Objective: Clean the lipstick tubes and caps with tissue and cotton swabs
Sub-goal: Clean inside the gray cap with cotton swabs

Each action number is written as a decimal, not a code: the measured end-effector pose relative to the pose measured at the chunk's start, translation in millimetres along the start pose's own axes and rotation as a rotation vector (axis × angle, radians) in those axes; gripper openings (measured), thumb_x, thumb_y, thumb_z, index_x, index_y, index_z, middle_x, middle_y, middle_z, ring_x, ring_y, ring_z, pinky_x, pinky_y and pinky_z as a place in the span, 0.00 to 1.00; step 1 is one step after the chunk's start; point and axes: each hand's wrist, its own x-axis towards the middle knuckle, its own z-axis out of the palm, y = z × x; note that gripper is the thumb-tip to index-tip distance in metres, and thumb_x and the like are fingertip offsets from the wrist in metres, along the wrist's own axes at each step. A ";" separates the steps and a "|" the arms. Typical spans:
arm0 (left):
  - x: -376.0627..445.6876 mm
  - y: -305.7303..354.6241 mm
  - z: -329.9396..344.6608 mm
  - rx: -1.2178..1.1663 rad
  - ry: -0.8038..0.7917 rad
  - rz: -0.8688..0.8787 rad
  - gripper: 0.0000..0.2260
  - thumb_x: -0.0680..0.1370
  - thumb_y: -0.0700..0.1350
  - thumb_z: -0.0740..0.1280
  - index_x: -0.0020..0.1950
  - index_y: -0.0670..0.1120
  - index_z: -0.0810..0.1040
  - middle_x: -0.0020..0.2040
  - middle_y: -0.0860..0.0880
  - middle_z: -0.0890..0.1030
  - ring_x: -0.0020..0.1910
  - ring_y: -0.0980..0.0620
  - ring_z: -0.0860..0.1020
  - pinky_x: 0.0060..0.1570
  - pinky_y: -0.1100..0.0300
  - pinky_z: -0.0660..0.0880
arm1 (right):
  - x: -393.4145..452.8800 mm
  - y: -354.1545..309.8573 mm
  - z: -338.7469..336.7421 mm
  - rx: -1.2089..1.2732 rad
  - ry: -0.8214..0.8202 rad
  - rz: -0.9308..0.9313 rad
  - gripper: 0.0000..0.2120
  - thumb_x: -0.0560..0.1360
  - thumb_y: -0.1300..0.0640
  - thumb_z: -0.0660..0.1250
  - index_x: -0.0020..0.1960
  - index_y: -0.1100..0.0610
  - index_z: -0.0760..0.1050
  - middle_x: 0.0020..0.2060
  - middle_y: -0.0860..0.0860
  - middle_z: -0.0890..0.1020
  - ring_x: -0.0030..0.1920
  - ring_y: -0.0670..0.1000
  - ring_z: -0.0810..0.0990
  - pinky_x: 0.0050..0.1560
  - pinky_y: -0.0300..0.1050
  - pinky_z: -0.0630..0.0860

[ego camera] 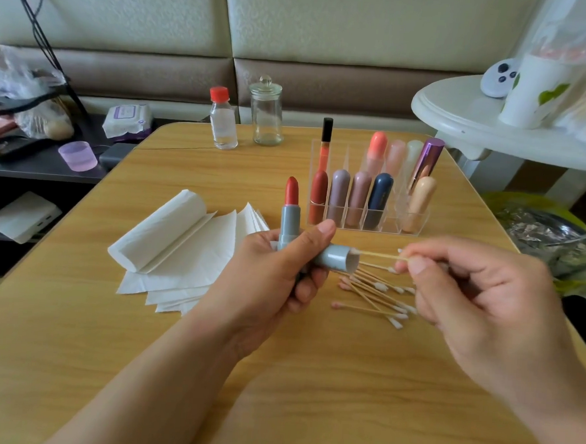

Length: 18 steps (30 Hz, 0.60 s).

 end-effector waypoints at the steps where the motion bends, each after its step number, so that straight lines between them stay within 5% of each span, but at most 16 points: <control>1: 0.3 -0.4 0.1 -0.001 -0.002 0.009 0.16 0.72 0.54 0.69 0.42 0.41 0.77 0.29 0.47 0.73 0.23 0.56 0.67 0.20 0.67 0.64 | 0.6 -0.2 -0.1 -0.065 0.033 -0.015 0.10 0.78 0.53 0.64 0.44 0.49 0.83 0.25 0.46 0.75 0.25 0.51 0.73 0.24 0.48 0.70; 6: 1.4 -5.2 0.1 -0.098 -0.013 0.071 0.12 0.70 0.46 0.70 0.46 0.39 0.80 0.34 0.44 0.80 0.29 0.54 0.77 0.30 0.66 0.76 | -0.7 -3.6 2.8 -0.489 0.040 -0.206 0.09 0.76 0.63 0.66 0.40 0.61 0.82 0.28 0.52 0.79 0.28 0.50 0.75 0.28 0.42 0.68; 10: 1.3 -7.0 -0.3 -0.181 -0.038 0.091 0.09 0.67 0.39 0.70 0.46 0.40 0.81 0.38 0.41 0.82 0.34 0.50 0.82 0.37 0.63 0.80 | -1.9 -4.4 6.0 -0.382 -0.016 -0.221 0.10 0.77 0.61 0.64 0.40 0.60 0.81 0.26 0.50 0.74 0.26 0.49 0.71 0.27 0.39 0.64; 14: 2.1 -6.3 2.0 -0.192 -0.050 0.129 0.09 0.66 0.36 0.69 0.45 0.40 0.80 0.39 0.40 0.83 0.38 0.47 0.84 0.38 0.62 0.80 | -1.7 -5.1 3.6 -0.485 0.130 -0.201 0.08 0.77 0.63 0.66 0.42 0.61 0.83 0.26 0.49 0.77 0.26 0.49 0.72 0.29 0.38 0.67; 18: 2.1 -8.6 0.6 -0.143 -0.052 0.177 0.07 0.67 0.35 0.75 0.43 0.42 0.83 0.41 0.39 0.83 0.40 0.47 0.84 0.41 0.60 0.80 | -5.7 -8.7 12.5 -0.547 0.004 -0.261 0.11 0.78 0.60 0.63 0.39 0.60 0.80 0.27 0.48 0.74 0.25 0.47 0.66 0.27 0.41 0.65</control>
